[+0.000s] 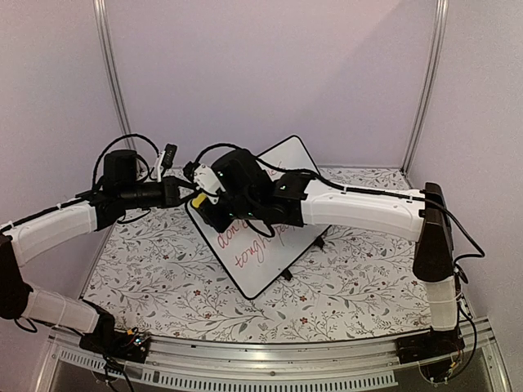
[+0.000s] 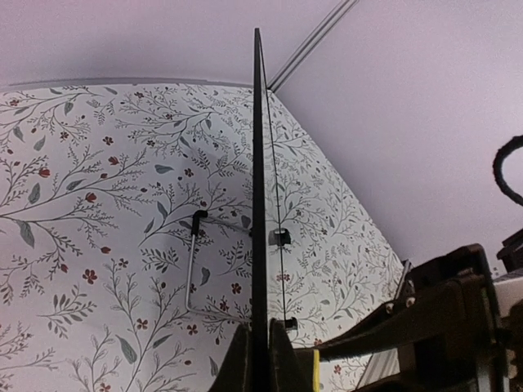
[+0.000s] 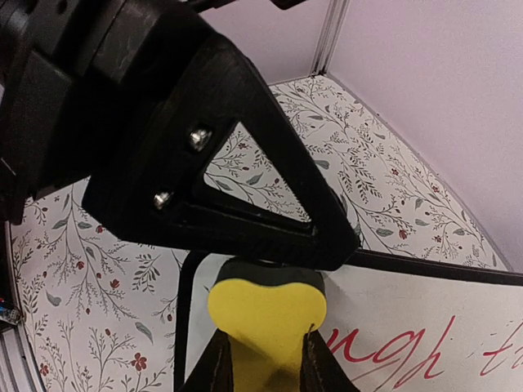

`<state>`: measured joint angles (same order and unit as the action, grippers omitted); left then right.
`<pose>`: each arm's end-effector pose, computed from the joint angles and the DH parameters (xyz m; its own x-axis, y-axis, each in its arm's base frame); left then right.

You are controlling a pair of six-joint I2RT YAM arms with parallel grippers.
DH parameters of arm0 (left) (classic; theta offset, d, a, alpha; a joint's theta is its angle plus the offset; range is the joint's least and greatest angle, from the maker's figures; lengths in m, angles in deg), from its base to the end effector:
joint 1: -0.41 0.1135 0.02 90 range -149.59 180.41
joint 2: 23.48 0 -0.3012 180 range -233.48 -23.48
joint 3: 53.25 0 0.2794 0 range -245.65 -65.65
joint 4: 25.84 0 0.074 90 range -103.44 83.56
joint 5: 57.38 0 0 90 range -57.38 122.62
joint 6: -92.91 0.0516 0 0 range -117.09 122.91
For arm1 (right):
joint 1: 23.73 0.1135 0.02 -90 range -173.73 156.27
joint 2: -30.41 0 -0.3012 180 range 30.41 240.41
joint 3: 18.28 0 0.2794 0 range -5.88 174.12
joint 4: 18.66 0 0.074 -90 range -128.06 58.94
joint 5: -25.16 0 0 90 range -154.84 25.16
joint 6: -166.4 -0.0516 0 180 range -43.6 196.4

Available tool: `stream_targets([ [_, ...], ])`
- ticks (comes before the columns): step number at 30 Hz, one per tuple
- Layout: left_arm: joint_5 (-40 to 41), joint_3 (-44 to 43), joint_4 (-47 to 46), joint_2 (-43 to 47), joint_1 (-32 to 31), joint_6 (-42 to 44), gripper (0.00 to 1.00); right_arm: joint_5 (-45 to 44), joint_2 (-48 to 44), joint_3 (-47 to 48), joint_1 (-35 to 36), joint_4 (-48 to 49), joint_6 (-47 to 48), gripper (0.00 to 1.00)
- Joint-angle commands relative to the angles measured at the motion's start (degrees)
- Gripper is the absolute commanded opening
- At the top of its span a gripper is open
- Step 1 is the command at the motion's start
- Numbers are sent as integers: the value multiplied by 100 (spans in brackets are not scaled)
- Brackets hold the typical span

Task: Erase the whiteboard
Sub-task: Erase the whiteboard at the center of the board.

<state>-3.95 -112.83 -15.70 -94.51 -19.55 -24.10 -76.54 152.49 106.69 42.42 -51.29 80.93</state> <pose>0.2746 -0.1324 0.3004 -0.6691 -0.1450 -0.7289 0.5511 0.5611 -0.6176 0.2389 0.5145 0.3210 -0.1348 -0.4963 -0.8576 -0.8377 0.5194 -0.1689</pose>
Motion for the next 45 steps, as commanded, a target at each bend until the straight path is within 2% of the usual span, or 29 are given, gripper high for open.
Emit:
stream_targets([
  [1,-490,33,-257,163,-171,152,0,-66,176,54,-84,-141,33,24],
  [10,-516,31,-273,201,-173,144,0,-84,-247,-1196,-85,-4,-265,24],
  [16,-534,46,-301,210,-166,143,0,-103,-492,-1542,-84,48,-398,24],
  [21,-567,67,-335,212,-174,140,0,-120,-503,-1458,-85,95,-414,24],
  [36,-614,79,-380,212,-174,141,0,-257,79,-121,-235,-123,-288,24],
  [41,-605,83,-372,225,-170,147,0,-169,164,-127,-234,-260,-345,24],
  [45,-596,84,-371,237,-174,151,0,-110,66,-596,-234,-227,-420,23],
])
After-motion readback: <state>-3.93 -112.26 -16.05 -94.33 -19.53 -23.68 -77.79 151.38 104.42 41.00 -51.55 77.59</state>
